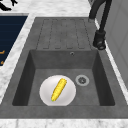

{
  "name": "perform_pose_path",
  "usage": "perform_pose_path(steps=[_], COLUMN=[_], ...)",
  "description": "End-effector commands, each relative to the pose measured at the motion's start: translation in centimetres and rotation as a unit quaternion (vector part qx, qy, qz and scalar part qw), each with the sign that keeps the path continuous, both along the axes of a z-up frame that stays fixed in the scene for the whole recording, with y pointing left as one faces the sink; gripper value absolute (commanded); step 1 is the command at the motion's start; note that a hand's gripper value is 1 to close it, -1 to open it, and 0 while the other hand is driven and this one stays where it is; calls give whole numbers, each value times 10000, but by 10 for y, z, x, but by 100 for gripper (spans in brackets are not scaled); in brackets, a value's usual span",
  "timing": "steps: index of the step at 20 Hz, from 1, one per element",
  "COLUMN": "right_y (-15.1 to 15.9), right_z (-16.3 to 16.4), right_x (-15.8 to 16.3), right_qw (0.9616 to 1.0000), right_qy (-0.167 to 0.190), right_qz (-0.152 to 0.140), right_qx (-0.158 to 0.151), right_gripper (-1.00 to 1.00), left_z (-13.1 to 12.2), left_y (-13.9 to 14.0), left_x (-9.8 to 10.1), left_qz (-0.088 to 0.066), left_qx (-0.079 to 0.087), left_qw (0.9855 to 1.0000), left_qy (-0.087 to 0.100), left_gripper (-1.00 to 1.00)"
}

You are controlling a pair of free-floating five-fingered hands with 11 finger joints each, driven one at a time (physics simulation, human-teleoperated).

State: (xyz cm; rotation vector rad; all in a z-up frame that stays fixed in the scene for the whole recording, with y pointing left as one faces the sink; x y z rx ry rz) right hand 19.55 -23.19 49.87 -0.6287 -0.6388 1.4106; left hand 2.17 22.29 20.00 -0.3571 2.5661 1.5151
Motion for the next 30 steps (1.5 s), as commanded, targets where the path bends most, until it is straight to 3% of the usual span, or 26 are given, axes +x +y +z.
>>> perform_pose_path(steps=[1, 16, 30], right_y=[18, 79, 102], right_z=[20, 88, 181], right_x=[-12, -53, -84], right_qw=[9998, 9992, 9981], right_qy=[-187, -362, -612], right_qz=[0, 74, 11], right_qx=[28, 135, 69], right_gripper=[100, 100, 100], left_z=[0, 0, 0], left_y=[0, 0, 0], left_x=[0, 0, 0], left_qz=[0, 0, 0], left_qx=[0, 0, 0], left_qw=[10000, 10000, 10000], left_qy=[0, 0, 0], left_gripper=[0, 0, 0])
